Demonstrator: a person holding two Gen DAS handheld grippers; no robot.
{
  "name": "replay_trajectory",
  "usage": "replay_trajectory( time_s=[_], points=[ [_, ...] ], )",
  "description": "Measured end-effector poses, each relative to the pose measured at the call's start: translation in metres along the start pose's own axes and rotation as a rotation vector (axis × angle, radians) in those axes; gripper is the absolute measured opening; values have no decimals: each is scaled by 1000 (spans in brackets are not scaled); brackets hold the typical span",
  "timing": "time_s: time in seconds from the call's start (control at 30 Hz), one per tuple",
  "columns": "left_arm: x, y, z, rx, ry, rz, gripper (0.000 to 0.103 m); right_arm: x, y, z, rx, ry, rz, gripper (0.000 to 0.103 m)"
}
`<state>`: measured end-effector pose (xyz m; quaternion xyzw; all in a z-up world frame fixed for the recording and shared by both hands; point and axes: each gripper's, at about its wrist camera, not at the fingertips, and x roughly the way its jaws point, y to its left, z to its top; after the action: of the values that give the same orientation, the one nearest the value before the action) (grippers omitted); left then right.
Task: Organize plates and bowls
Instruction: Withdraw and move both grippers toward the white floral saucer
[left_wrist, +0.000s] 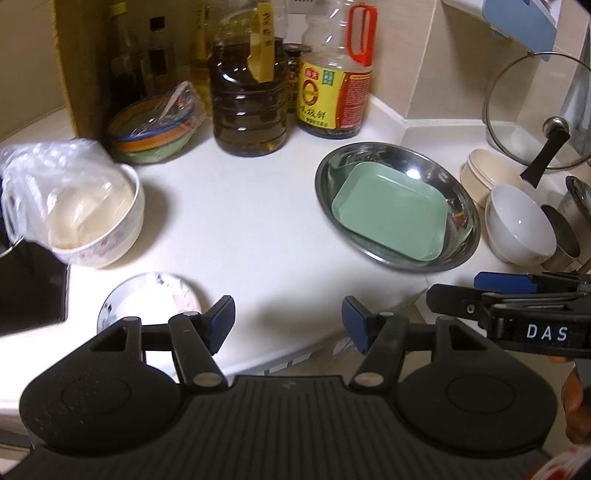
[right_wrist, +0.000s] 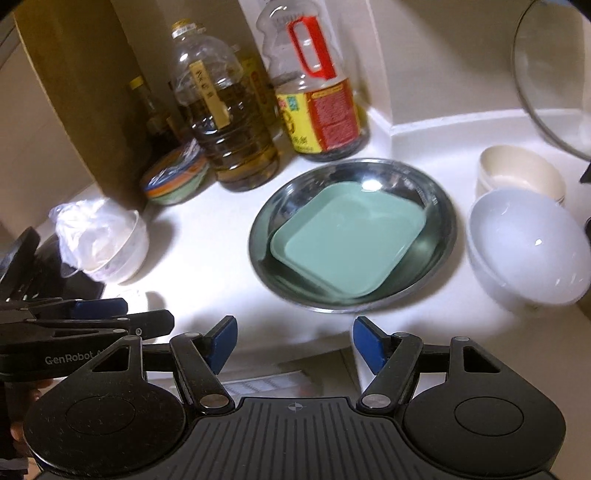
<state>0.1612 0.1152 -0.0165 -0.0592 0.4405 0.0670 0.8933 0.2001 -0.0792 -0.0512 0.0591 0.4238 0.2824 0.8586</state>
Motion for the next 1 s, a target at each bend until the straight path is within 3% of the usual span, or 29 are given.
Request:
replay_trajectory(
  time_s=[1.0],
  points=[
    [-23,68,-52,-238,47,197,62,58,65,-9,-195,93,157,70]
  ],
)
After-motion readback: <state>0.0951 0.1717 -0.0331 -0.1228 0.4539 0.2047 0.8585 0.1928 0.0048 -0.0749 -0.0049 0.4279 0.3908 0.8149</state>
